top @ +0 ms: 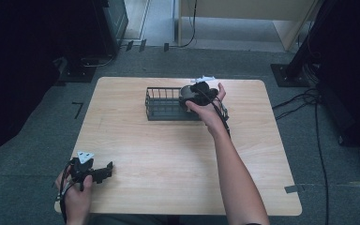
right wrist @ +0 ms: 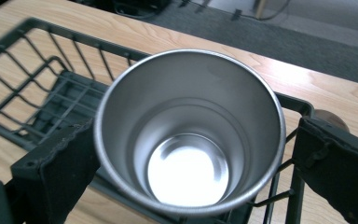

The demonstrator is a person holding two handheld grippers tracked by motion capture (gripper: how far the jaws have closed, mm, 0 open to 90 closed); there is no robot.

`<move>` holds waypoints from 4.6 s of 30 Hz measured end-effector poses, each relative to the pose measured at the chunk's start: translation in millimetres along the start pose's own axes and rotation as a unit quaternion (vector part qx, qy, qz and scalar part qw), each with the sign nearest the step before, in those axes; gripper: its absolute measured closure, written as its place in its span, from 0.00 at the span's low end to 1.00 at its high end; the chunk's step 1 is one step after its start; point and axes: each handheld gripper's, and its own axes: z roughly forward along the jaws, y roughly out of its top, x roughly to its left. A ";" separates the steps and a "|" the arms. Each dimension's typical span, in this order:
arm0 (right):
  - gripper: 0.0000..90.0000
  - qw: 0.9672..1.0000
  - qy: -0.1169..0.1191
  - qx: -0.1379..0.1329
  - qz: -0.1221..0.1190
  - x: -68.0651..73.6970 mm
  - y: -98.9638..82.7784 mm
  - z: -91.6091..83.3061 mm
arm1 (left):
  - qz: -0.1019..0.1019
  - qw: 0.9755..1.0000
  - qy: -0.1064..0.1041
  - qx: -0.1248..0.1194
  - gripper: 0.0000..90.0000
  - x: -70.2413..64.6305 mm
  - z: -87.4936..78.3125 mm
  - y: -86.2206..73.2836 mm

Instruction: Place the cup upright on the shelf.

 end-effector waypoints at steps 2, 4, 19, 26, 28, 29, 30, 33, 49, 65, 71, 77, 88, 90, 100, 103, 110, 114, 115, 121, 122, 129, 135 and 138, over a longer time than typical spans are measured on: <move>0.01 1.000 0.001 -0.004 -0.002 -0.8 -1.1 -4.2 | 0.000 1.000 0.000 0.000 0.00 0.0 0.0 0.0; 0.01 1.000 0.002 -0.006 -0.003 -1.1 -2.4 -8.4 | 0.000 1.000 0.000 0.000 0.00 0.0 0.0 0.0; 0.01 1.000 0.001 -0.015 -0.007 -16.7 -25.6 -40.6 | 0.000 1.000 0.000 0.000 0.00 0.0 0.0 0.0; 0.00 1.000 -0.004 -0.012 -0.008 -23.8 -38.8 -51.8 | 0.000 1.000 0.000 0.000 0.00 0.0 0.0 0.0; 0.00 1.000 -0.006 -0.012 -0.008 -25.7 -42.0 -55.0 | 0.000 1.000 0.000 0.000 0.00 0.0 0.0 0.0; 0.00 1.000 -0.007 -0.012 -0.007 -26.2 -43.2 -56.3 | 0.000 1.000 0.000 0.000 0.00 0.0 0.0 0.0; 0.00 1.000 -0.007 -0.013 -0.007 -27.2 -45.3 -58.2 | 0.000 1.000 0.000 0.000 0.00 0.0 0.0 0.0; 0.00 1.000 -0.008 -0.014 -0.008 -29.6 -50.3 -62.4 | 0.000 1.000 0.000 0.000 0.00 -0.1 0.0 0.0; 0.00 1.000 -0.022 -0.013 -0.004 -37.8 -74.2 -88.1 | 0.000 1.000 0.000 0.000 0.00 0.0 0.0 0.0; 0.00 0.999 -0.035 -0.015 0.003 -50.8 -99.4 -105.7 | 0.000 1.000 0.000 0.000 0.00 0.0 0.0 0.0; 0.00 0.999 -0.043 -0.012 0.010 -58.1 -111.8 -110.5 | 0.000 1.000 0.000 -0.001 0.00 0.0 0.1 -0.1; 0.00 0.999 -0.048 -0.011 0.019 -66.7 -124.2 -116.6 | 0.000 1.000 0.000 -0.001 0.00 -0.1 0.1 -0.1; 0.00 0.997 -0.067 -0.006 0.036 -85.3 -148.9 -128.8 | 0.000 1.000 0.000 -0.001 0.00 0.0 0.1 -0.1; 0.00 0.997 -0.070 -0.004 0.040 -88.6 -153.9 -131.0 | 0.000 1.000 0.000 -0.001 0.00 0.0 0.1 -0.1; 0.00 0.995 -0.083 -0.002 0.061 -101.8 -178.5 -143.7 | 0.001 1.000 0.000 0.000 0.00 0.1 0.0 -0.1; 0.00 0.994 -0.088 0.001 0.066 -104.6 -185.3 -146.8 | 0.001 1.000 0.000 0.000 0.00 0.1 0.0 -0.1; 0.00 0.993 -0.097 0.010 0.072 -110.0 -199.7 -152.9 | 0.001 1.000 0.000 0.000 0.00 0.1 0.0 -0.1; 0.00 0.992 -0.101 0.015 0.079 -112.9 -209.4 -154.9 | 0.001 1.000 0.000 0.000 0.00 0.1 0.0 -0.1; 0.00 0.991 -0.103 0.016 0.079 -114.0 -212.1 -155.2 | 0.001 1.000 0.000 0.000 0.00 0.1 0.0 -0.1; 0.00 0.989 -0.115 0.024 0.087 -116.9 -228.4 -158.0 | 0.001 1.000 0.000 0.000 0.00 0.1 0.0 -0.1; 0.00 0.989 -0.117 0.026 0.088 -117.2 -231.2 -158.7 | 0.001 1.000 0.000 0.000 0.00 0.1 0.0 -0.1; 0.00 0.986 -0.132 0.040 0.090 -118.6 -251.5 -163.4 | 0.001 1.000 0.000 0.000 0.00 0.1 0.0 -0.1; 0.00 0.985 -0.137 0.045 0.094 -117.9 -264.9 -168.5 | 0.001 1.000 0.000 0.000 0.00 0.1 0.0 -0.1; 0.00 0.984 -0.140 0.040 0.099 -117.4 -268.6 -171.5 | 0.001 1.000 0.000 0.000 0.00 0.1 0.0 -0.1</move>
